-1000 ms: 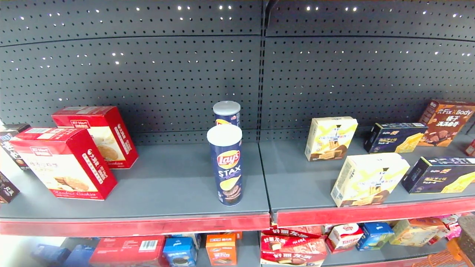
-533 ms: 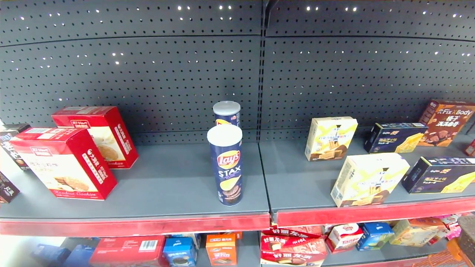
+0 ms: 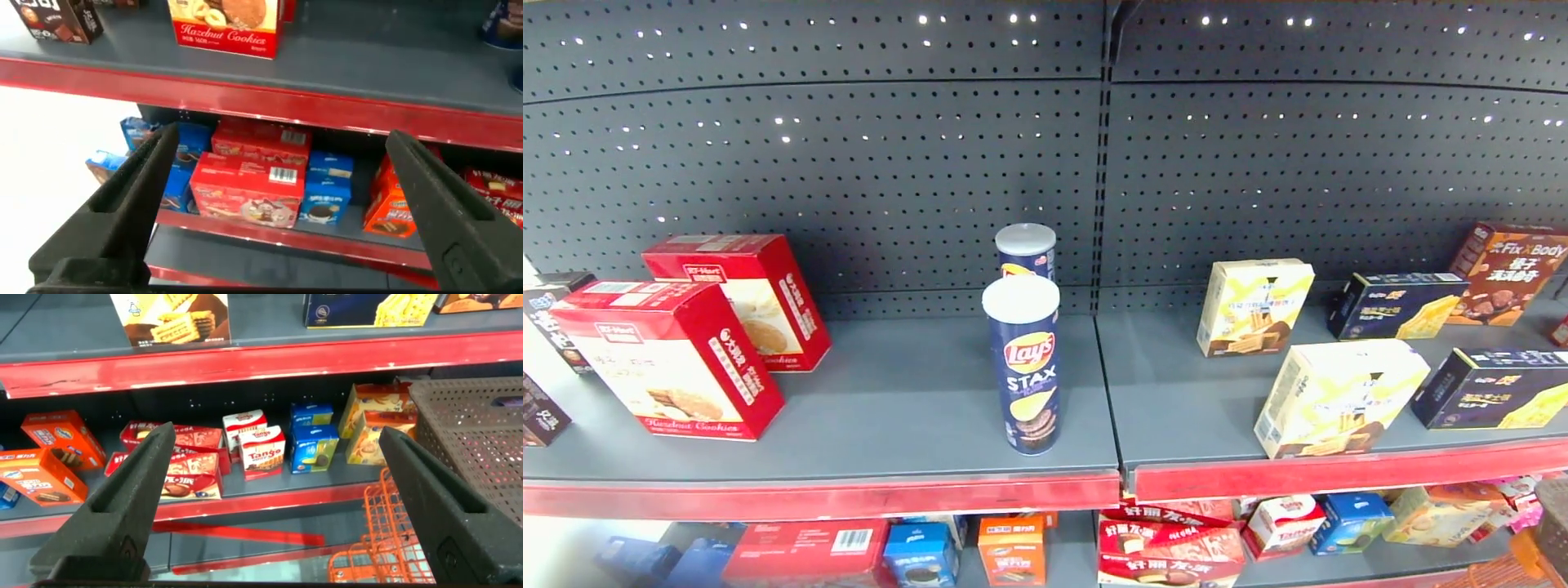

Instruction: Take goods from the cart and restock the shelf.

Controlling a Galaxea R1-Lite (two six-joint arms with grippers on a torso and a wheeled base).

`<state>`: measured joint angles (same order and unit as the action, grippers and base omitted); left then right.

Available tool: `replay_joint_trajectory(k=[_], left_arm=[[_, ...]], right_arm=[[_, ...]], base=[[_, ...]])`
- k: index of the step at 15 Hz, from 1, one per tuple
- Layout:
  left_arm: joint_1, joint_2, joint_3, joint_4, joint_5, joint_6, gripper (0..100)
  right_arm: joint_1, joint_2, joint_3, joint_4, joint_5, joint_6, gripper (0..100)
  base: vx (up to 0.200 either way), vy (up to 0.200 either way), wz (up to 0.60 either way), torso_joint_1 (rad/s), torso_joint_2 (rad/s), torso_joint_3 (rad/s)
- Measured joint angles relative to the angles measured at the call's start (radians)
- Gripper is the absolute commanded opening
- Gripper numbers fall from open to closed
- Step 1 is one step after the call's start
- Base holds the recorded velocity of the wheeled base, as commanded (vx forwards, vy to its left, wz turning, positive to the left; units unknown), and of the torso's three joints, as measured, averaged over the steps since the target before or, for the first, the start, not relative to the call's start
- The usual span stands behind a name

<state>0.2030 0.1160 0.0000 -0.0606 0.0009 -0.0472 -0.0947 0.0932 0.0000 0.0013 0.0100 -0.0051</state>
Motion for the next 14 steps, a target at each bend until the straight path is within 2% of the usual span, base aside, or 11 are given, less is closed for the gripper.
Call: replay_joint_trajectory(k=[5,8,14], left_arm=[[-0.001,0.007,0.000,0.000,-0.032,0.000,100],[0.000,0.009,0.000,0.000,-0.032,0.000,100],[0.000,0.004,0.000,0.000,-0.033,0.007,100]], right_arm=[[-0.001,0.000,0.000,0.001,0.004,-0.006,100],[0.000,0.000,0.000,0.001,0.007,-0.006,100],[0.001,0.001,0.000,0.002,0.007,-0.003,100]], base=[[0.000,0.000,0.00,0.000,0.00,0.000],[0.000,0.000,0.60,0.002,0.00,0.004],[0.000,0.000,0.00,0.000,0.00,0.000]])
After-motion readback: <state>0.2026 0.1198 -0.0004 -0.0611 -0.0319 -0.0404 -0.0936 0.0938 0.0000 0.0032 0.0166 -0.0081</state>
